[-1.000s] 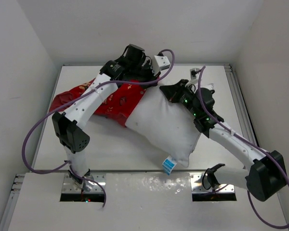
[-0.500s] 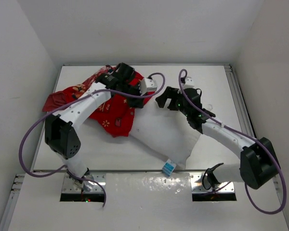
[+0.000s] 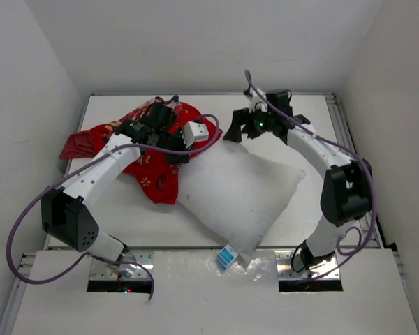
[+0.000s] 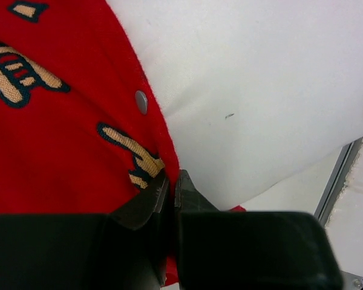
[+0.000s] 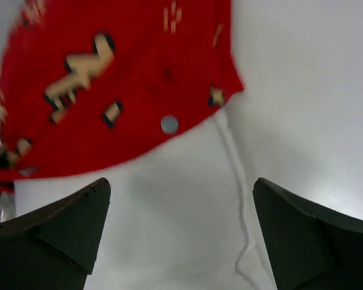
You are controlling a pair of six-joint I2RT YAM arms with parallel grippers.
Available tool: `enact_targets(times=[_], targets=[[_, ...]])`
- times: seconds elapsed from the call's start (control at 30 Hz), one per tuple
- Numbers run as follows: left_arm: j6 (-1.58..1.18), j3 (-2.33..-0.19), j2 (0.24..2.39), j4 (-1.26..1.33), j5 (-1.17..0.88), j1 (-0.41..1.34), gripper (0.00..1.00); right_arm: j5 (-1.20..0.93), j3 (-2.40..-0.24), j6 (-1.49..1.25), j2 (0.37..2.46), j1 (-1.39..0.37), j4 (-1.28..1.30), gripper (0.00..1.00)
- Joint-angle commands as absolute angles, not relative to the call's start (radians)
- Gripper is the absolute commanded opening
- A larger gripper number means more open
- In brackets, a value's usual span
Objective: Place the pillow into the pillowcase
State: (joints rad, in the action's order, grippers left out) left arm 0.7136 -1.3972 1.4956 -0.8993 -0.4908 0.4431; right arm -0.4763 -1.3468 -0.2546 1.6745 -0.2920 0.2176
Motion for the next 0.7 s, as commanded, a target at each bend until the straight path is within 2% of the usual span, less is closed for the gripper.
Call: enact_targets(times=[0.0,0.13,0.23,0.33,0.37,0.4,0.43,0.53,0.67], targets=[[0.697,-1.37,1.422,-0.907,-0.479,0.427,0.0,-0.776,-1.289,-0.118,1.74,-0.304,0.41,0.99],[0.661,-1.365,1.422,-0.87,-0.474,0.407,0.0,-0.775,-1.068,-0.155,1.668,-0.327,0.28,0.99],[0.631,-1.374,1.434,-0.845,-0.462,0.403,0.0,-0.865,-0.962,-0.242,1.646,-0.339,0.171,0.98],[0.608,-1.416,1.466,-0.835,-0.465,0.405,0.0,-0.87,-0.943,-0.287,1.632,-0.417,0.137,0.56],[0.598,-1.43,1.476,-0.834,-0.466,0.416,0.0,-0.853,-0.943,-0.326,1.626,-0.439,0.103,0.32],[0.592,-1.465,1.491,-0.834,-0.465,0.423,0.0,-0.845,-0.94,-0.36,1.617,-0.474,0.071,0.14],[0.589,-1.486,1.5,-0.833,-0.46,0.436,0.0,-0.827,-0.939,-0.4,1.593,-0.491,-0.027,0.0],[0.592,-1.581,1.529,-0.85,-0.463,0.504,0.0,-0.712,-0.93,-0.613,1.53,-0.537,-0.246,0.0],[0.617,-1.797,1.607,-0.919,-0.498,0.578,0.0,-0.438,-0.936,-0.765,1.418,-0.56,-0.56,0.0]])
